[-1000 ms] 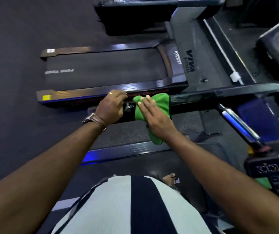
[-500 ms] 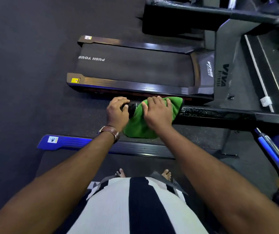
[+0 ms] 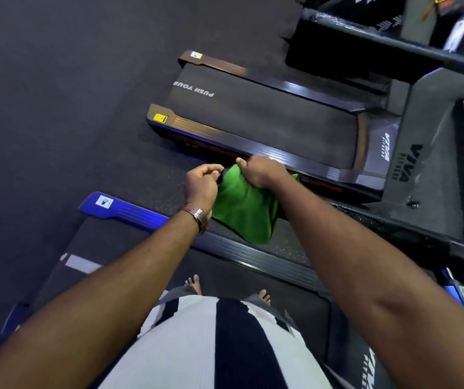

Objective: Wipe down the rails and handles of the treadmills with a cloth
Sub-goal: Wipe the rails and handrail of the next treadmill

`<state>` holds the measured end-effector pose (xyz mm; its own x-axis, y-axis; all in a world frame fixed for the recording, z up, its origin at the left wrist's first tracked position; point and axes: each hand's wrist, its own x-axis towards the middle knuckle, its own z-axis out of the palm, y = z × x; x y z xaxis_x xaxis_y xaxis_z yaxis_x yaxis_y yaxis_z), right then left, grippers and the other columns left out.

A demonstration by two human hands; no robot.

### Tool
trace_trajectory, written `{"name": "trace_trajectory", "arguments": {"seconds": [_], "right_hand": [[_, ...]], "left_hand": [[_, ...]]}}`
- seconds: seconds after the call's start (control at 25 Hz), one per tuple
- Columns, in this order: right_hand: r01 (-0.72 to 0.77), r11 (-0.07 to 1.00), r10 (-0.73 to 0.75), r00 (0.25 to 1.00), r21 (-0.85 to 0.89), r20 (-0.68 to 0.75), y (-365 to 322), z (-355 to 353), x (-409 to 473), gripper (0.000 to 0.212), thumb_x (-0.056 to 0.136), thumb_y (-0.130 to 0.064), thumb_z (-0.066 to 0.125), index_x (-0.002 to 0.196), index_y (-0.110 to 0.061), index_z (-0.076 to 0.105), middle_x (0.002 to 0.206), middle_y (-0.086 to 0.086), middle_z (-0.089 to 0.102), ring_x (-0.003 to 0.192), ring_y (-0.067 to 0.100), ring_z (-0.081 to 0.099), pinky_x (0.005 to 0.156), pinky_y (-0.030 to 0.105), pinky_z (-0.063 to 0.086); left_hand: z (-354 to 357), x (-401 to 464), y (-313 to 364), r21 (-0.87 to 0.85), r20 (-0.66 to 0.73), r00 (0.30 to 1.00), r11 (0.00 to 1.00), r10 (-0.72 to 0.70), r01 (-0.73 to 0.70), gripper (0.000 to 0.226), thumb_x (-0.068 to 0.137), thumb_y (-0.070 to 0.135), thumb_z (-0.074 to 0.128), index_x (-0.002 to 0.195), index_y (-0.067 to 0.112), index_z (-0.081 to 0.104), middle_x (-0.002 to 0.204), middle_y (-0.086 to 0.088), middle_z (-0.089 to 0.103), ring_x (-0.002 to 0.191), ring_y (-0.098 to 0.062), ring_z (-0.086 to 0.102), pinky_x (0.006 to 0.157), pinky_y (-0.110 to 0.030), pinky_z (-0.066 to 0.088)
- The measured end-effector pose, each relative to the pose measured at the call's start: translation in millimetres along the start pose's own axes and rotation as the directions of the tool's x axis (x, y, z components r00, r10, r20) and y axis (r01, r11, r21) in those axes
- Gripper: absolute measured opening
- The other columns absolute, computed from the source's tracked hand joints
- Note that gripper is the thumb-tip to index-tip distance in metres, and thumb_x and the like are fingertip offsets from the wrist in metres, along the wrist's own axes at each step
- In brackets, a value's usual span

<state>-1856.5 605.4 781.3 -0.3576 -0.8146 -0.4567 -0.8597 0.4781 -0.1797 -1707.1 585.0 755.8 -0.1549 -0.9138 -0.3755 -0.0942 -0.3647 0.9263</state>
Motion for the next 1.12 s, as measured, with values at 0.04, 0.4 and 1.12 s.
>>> {"name": "trace_trajectory", "arguments": {"seconds": [0.04,0.4,1.12], "right_hand": [[0.069,0.997,-0.069,0.998,0.018,-0.003,-14,0,6,0.061,0.097,-0.06,0.024,0.121,-0.015,0.058,0.128,0.021,0.06,0.116,0.037,0.057,0.089,0.043,0.044],[0.389,0.681,-0.551,0.831,-0.621,-0.084,-6,44,-41,0.055,0.102,-0.028,0.031,0.147,0.002,0.024,0.143,0.037,0.033,0.128,0.059,0.035,0.106,0.062,0.033],[0.112,0.983,-0.177,0.761,0.143,0.624,-61,-29,27,0.028,0.08,-0.016,0.064,0.057,-0.001,0.065,0.048,0.004,0.064,0.041,0.013,0.061,0.047,0.016,0.046]], "left_hand": [[0,-2,-1,-0.03,-0.033,0.999,0.999,-0.018,0.017,0.021,0.086,0.0,0.053,0.085,0.009,0.071,0.091,-0.011,0.069,0.087,-0.02,0.062,0.082,-0.034,0.051],[-21,-12,-29,-0.203,-0.243,0.965,0.978,-0.097,0.047,0.013,0.088,0.01,0.056,0.08,0.017,0.064,0.089,-0.01,0.065,0.087,-0.019,0.059,0.082,-0.033,0.047],[-37,-65,-58,-0.174,-0.392,0.92,0.98,0.018,-0.094,0.011,0.089,0.014,0.057,0.086,0.021,0.065,0.094,-0.009,0.068,0.086,-0.016,0.06,0.082,-0.036,0.05]]}}
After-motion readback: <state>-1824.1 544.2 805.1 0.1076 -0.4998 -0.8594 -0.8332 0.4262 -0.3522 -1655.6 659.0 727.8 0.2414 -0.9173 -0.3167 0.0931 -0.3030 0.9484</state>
